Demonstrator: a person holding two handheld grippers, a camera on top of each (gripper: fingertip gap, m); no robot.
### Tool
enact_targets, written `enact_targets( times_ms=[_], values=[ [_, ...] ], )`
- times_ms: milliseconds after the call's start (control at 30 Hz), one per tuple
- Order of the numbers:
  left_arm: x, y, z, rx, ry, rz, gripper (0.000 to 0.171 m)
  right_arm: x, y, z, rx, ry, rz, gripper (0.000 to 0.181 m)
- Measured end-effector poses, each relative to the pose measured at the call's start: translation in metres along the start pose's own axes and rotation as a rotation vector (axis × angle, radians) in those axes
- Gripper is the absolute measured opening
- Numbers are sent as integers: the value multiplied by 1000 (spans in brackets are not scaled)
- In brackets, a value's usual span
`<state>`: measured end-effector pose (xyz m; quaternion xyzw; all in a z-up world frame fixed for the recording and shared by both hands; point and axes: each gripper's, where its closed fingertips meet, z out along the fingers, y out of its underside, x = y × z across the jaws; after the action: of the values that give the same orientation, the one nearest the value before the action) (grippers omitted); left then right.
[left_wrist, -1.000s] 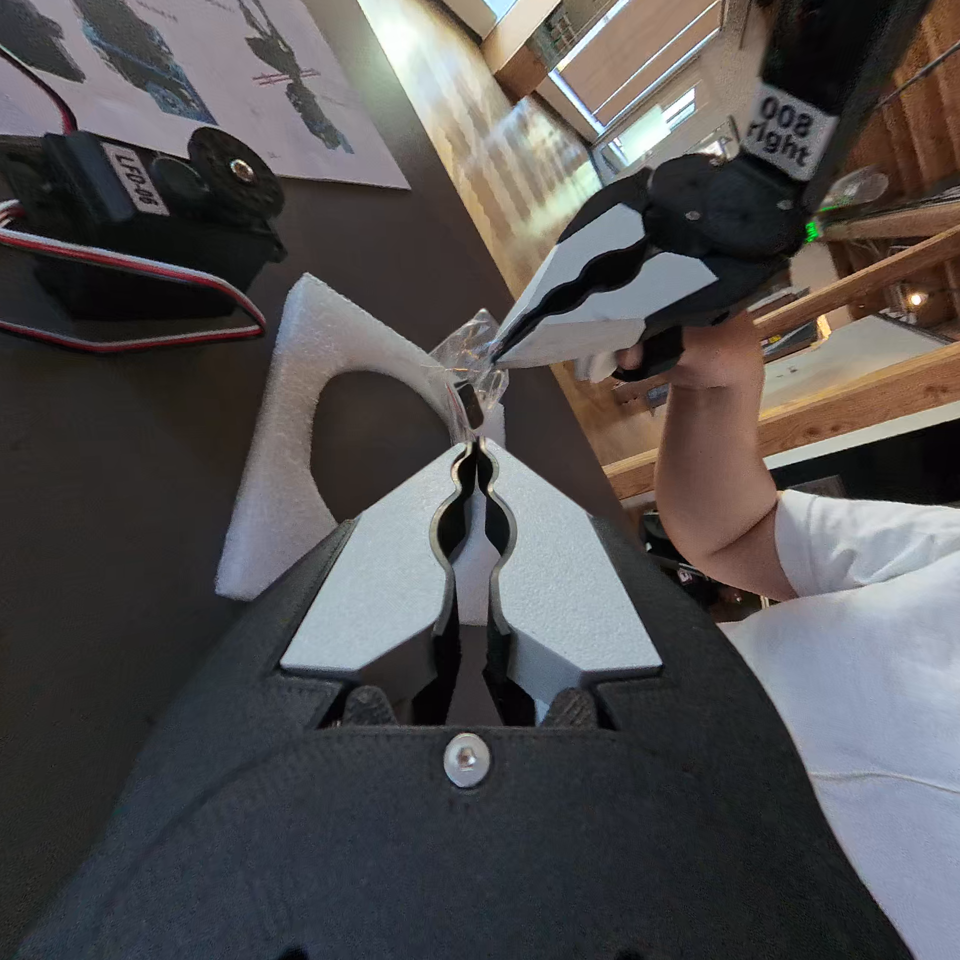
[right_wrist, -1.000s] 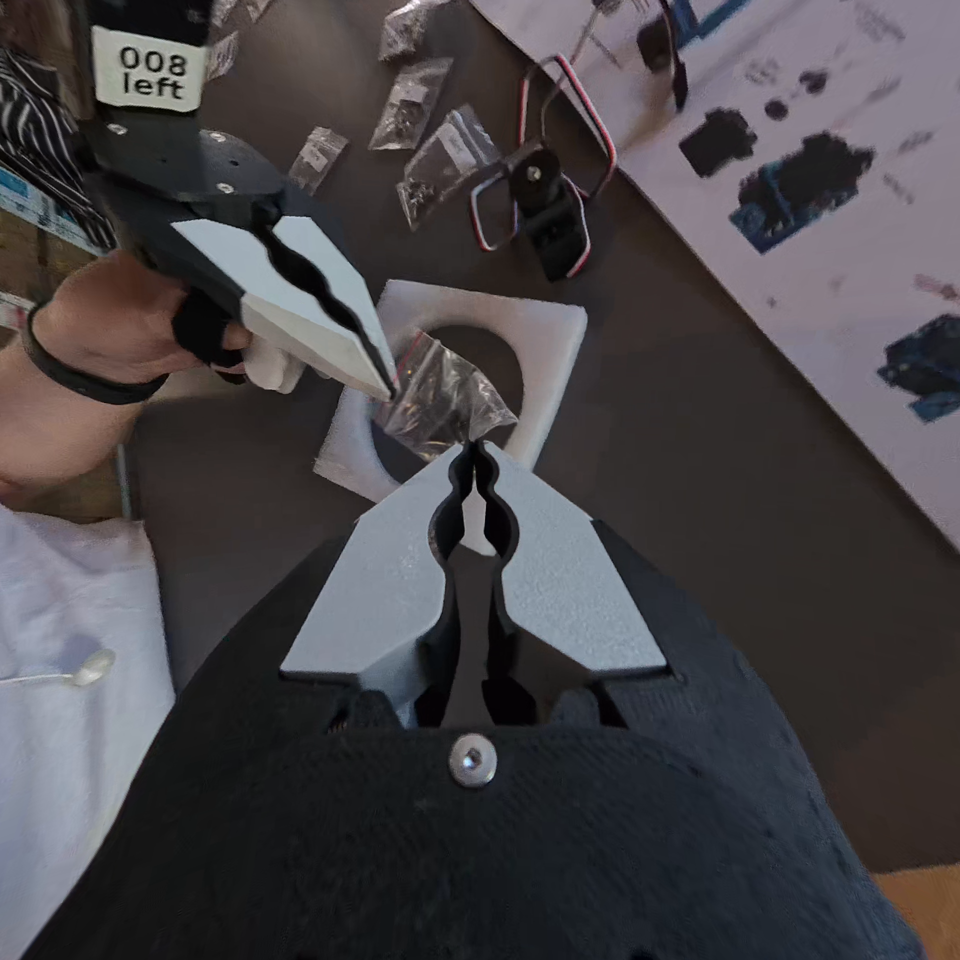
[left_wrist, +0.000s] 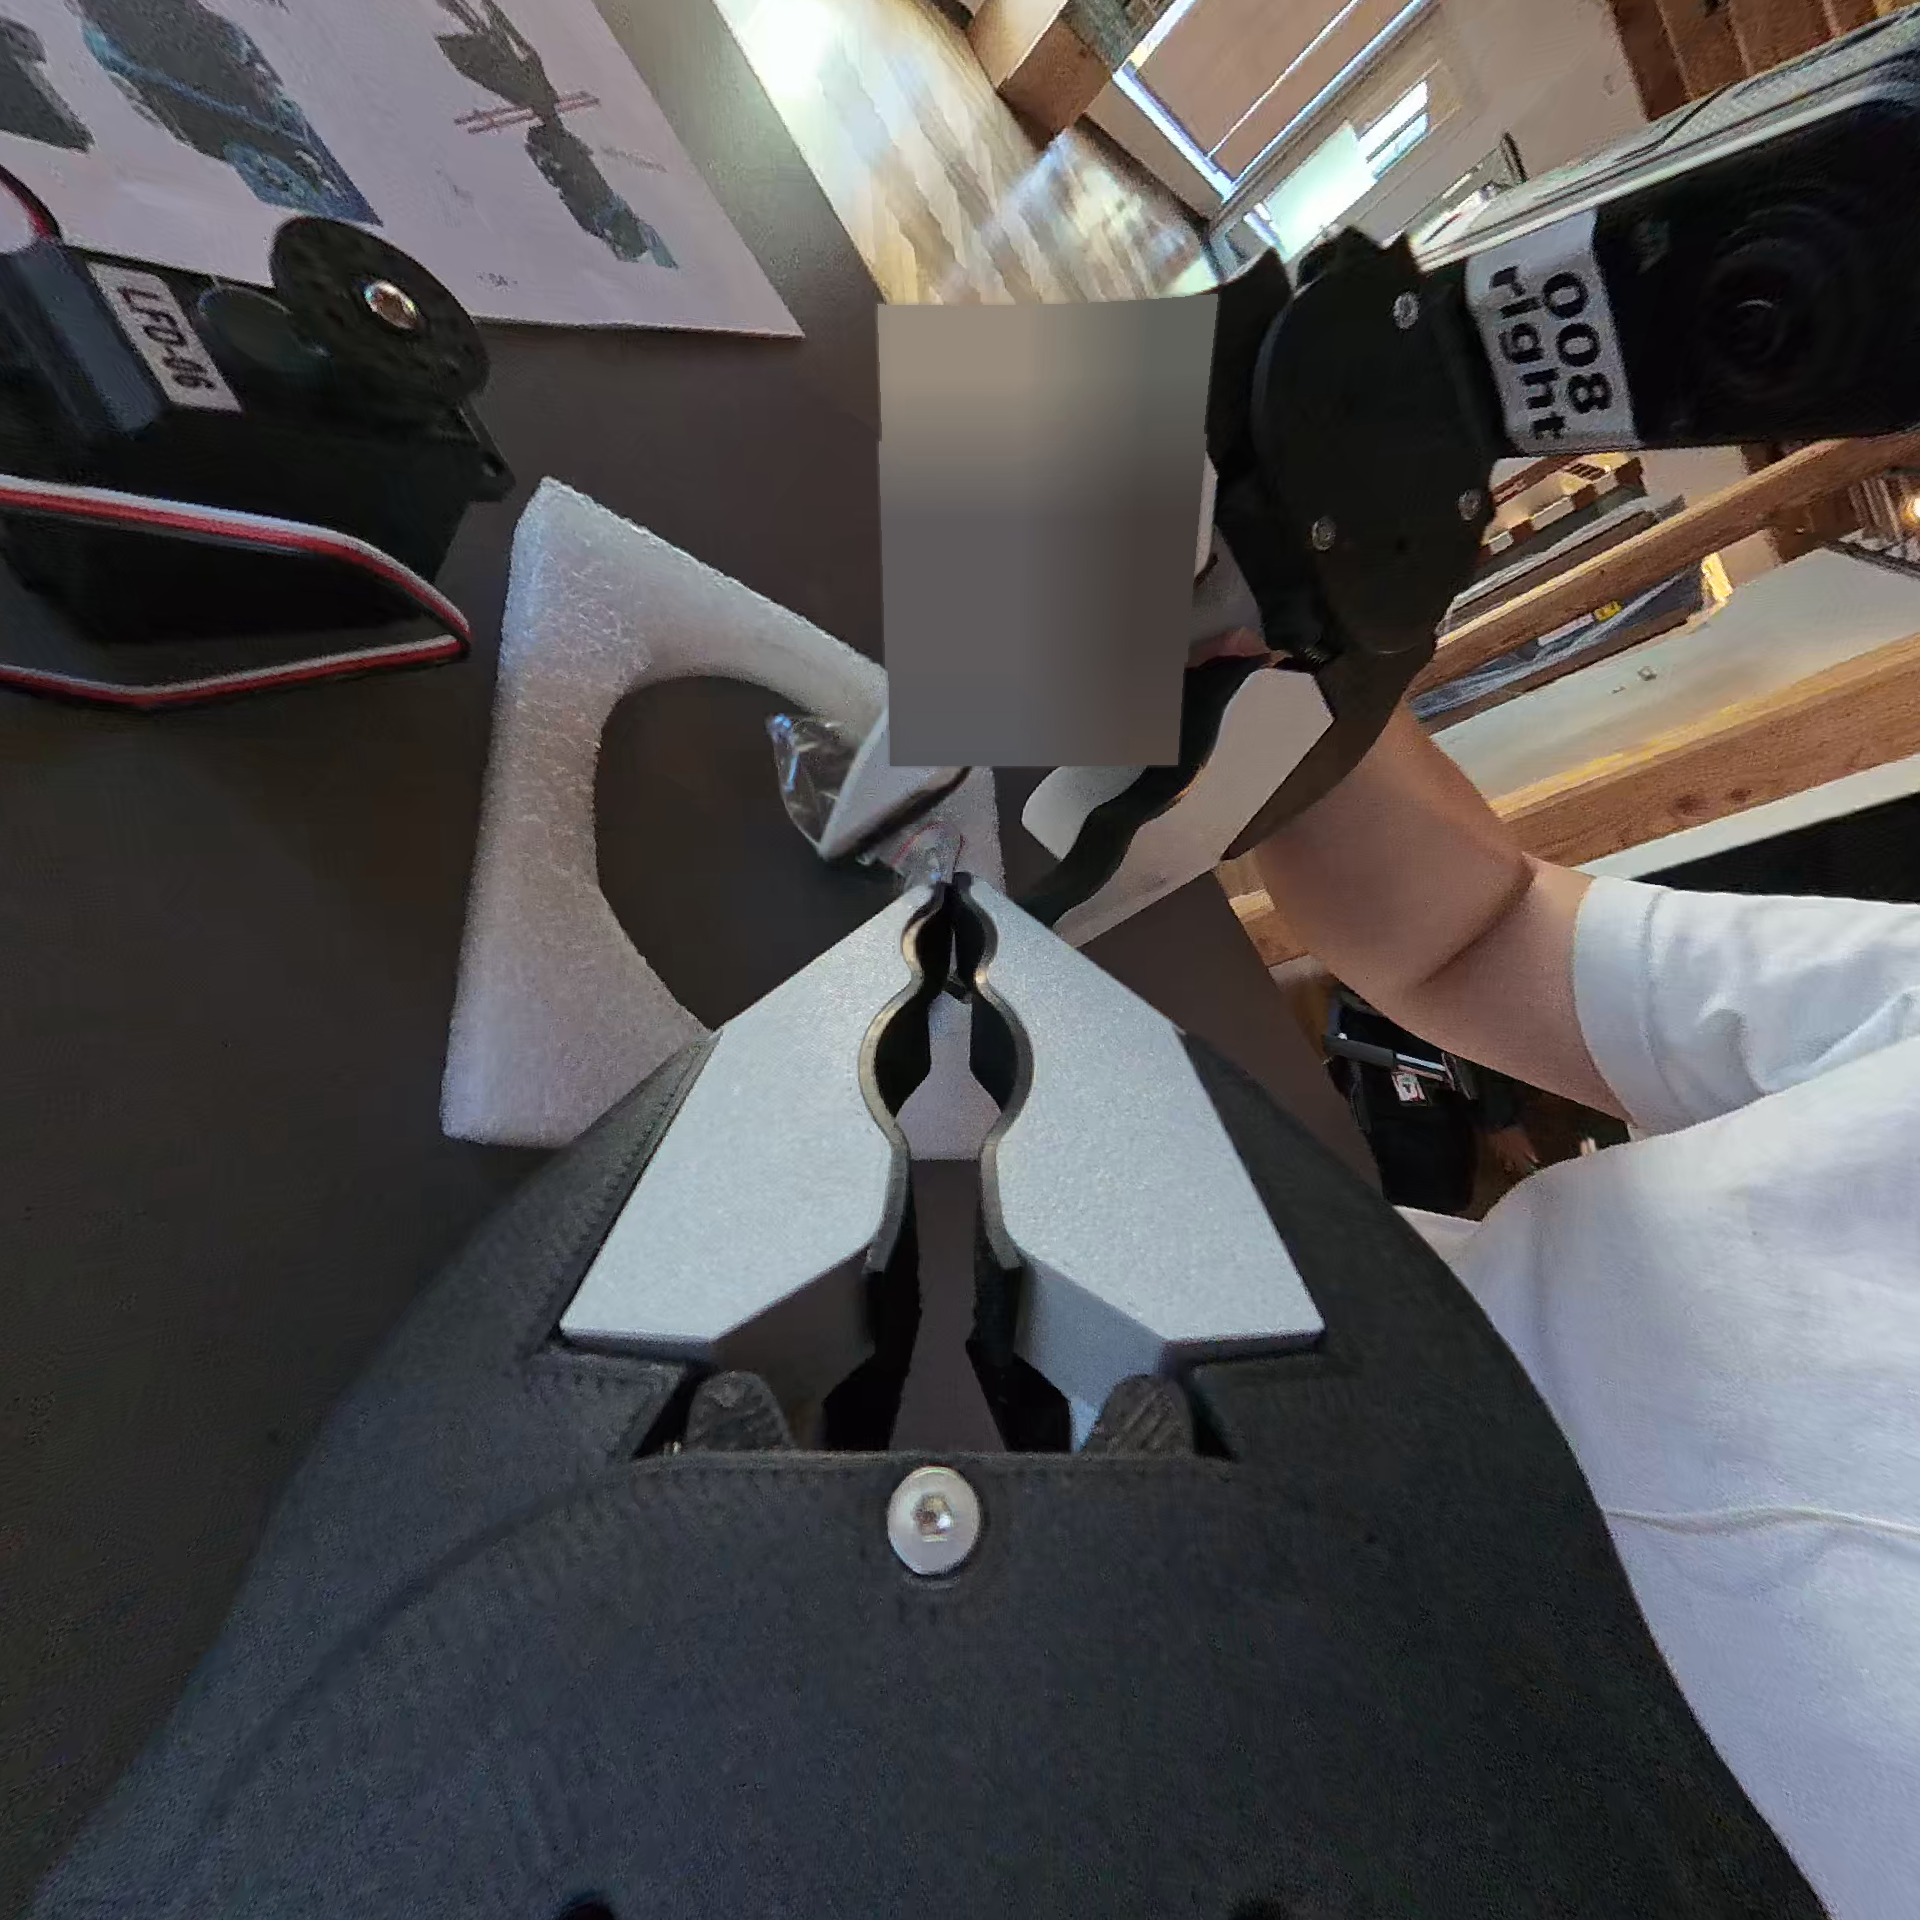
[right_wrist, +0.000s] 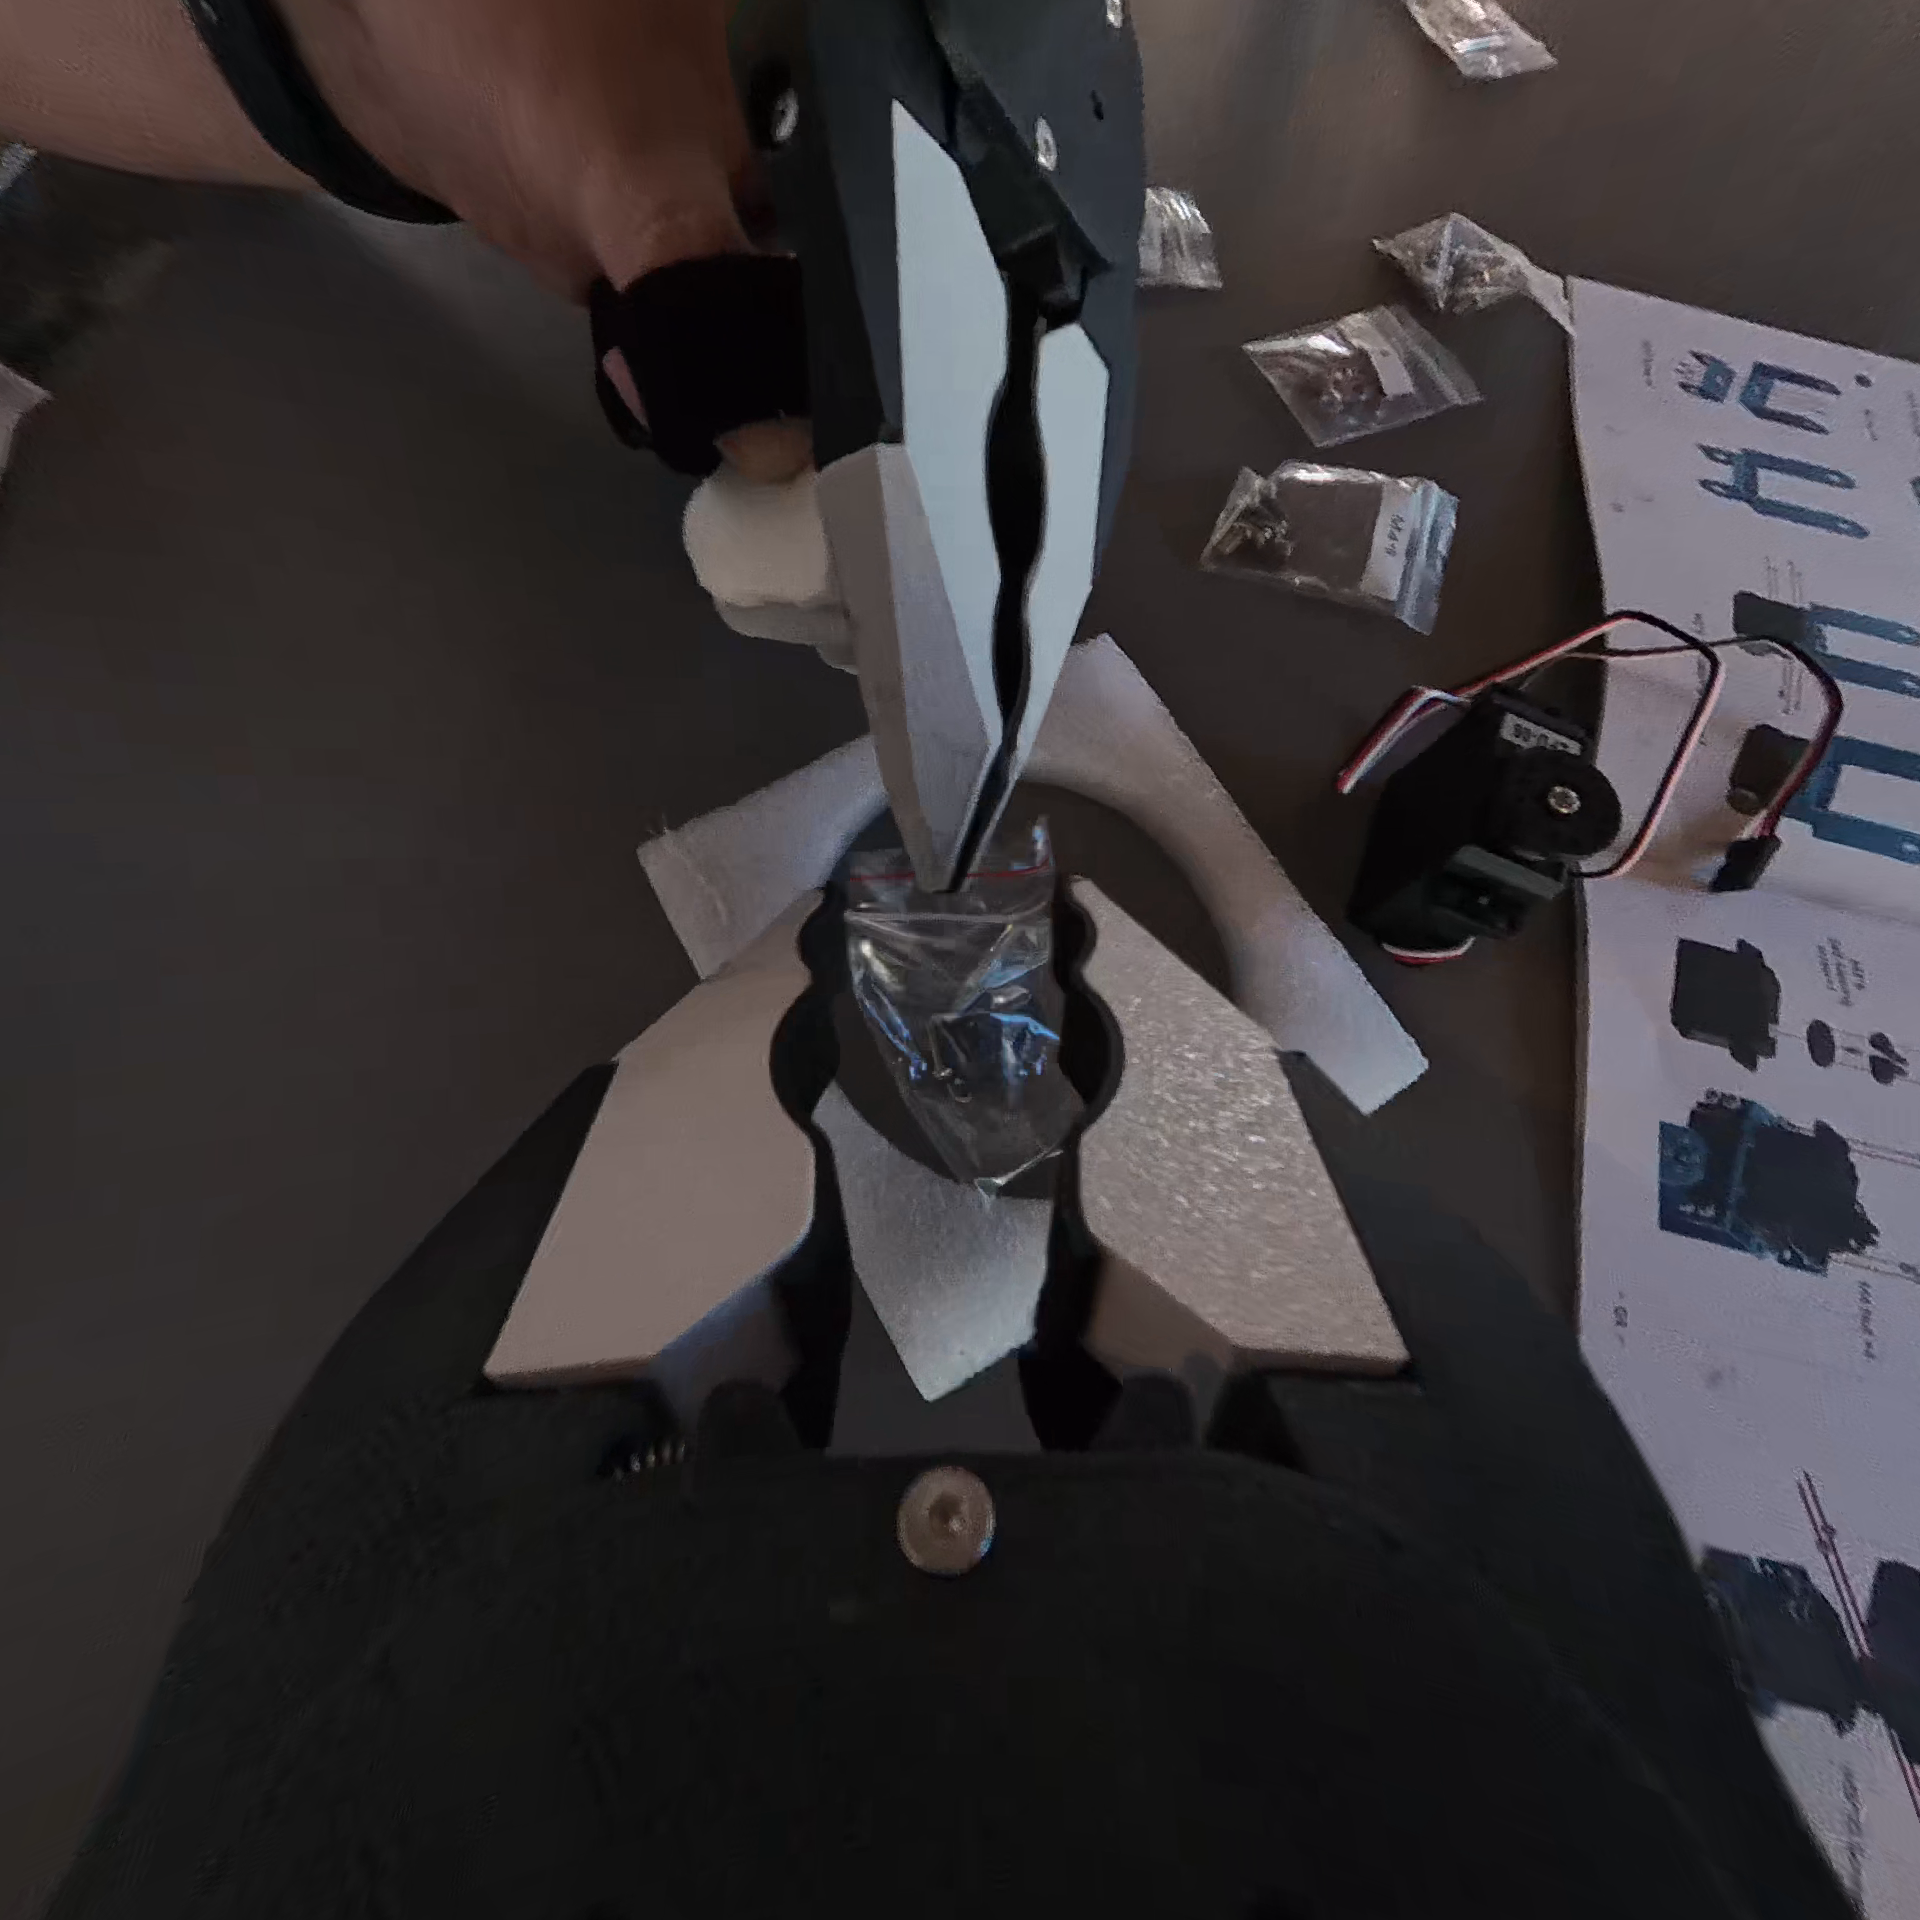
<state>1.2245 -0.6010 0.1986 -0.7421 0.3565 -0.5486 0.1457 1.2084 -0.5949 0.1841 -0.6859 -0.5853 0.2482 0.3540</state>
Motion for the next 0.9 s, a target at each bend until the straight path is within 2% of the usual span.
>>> enact_targets(
  times_ms=[67,133,333,400,500,633,800,900],
  values=[
    [1,0,-2,1,6,6,0,-2,-4,-1,34,-5,-2,30],
    [0,0,-4,-4,-7,19,0,-1,-4,0,43,3,6,30],
    [1,1,-6,2,21,-10,0,-2,-6,2,61,29,4,35],
    [0,0,-7,10,18,-32,0,2,-10,-1,81,73,5,47],
    [5,-5,-10,44,67,-87,0,2,-21,-8,127,131,-7,52],
    [8,1,-9,-11,26,11,0,-3,-19,-7,96,147,-36,52],
    [8,-1,-11,-18,-20,32,0,-3,-8,5,69,90,-11,40],
    [6,1,-15,-34,-45,26,0,-4,3,14,-9,84,-29,30]
  ],
)
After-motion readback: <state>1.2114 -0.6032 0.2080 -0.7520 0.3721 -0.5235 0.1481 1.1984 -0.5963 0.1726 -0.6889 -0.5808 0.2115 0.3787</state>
